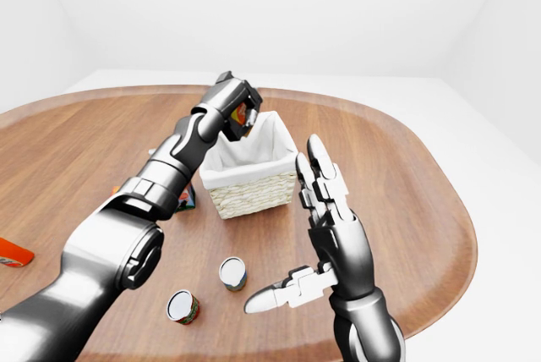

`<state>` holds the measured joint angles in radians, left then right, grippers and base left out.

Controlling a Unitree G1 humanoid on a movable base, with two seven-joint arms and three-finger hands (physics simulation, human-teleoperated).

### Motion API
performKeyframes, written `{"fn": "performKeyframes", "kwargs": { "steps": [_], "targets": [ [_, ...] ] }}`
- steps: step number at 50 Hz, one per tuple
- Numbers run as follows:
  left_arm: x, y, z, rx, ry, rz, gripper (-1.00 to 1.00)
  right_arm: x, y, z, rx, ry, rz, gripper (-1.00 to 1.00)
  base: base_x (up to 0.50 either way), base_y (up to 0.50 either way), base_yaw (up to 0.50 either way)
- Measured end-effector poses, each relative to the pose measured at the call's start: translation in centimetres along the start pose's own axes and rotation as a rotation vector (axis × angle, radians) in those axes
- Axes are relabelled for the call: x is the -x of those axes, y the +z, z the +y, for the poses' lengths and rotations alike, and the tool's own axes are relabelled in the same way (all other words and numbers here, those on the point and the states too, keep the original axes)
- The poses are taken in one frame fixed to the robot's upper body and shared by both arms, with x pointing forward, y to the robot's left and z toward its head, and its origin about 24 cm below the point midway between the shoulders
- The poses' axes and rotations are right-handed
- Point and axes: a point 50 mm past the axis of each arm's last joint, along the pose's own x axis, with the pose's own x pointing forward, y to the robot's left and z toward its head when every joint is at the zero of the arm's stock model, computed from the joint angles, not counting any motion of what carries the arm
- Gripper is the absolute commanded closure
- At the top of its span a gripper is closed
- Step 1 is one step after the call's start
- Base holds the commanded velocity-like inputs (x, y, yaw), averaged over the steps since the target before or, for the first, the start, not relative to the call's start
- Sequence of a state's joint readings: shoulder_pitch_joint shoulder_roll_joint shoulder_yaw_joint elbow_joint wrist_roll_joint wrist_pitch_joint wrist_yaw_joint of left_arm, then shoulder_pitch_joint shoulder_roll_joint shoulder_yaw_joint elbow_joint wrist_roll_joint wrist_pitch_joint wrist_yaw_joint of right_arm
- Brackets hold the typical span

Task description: Pick up the orange juice, and put it in the basket.

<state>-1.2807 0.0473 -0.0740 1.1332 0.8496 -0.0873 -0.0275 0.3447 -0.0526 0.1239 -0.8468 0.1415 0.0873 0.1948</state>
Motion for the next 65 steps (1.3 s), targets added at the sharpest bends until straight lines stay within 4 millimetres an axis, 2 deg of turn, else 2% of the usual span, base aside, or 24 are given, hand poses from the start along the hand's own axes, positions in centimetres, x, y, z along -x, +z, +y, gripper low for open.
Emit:
{"fn": "performKeyframes", "kwargs": {
  "steps": [21, 43, 44, 65],
  "targets": [
    [0.3, -1.0, -1.8, 0.006, -0.001, 0.043, 1.00, 0.1, 0.1, 0.0, -0.002, 0.002, 0.001, -1.00, 0.00, 0.00, 0.00],
    [0.6, -1.9, -2.8, 0.001, 0.005, 0.079, 1.00, 0.1, 0.2, 0.1, -0.004, 0.005, -0.003, -1.00, 0.00, 0.00, 0.00],
    [0.6, -2.0, -2.9, 0.001, 0.006, 0.081, -1.00, 0.1, 0.2, 0.1, -0.004, 0.006, -0.003, -1.00, 0.00, 0.00, 0.00],
    [0.6, -1.8, -2.4, 0.122, 0.015, 0.080, -1.00, 0.1, 0.1, 0.1, -0.005, 0.008, 0.001, -1.00, 0.00, 0.00, 0.00]
  ]
}}
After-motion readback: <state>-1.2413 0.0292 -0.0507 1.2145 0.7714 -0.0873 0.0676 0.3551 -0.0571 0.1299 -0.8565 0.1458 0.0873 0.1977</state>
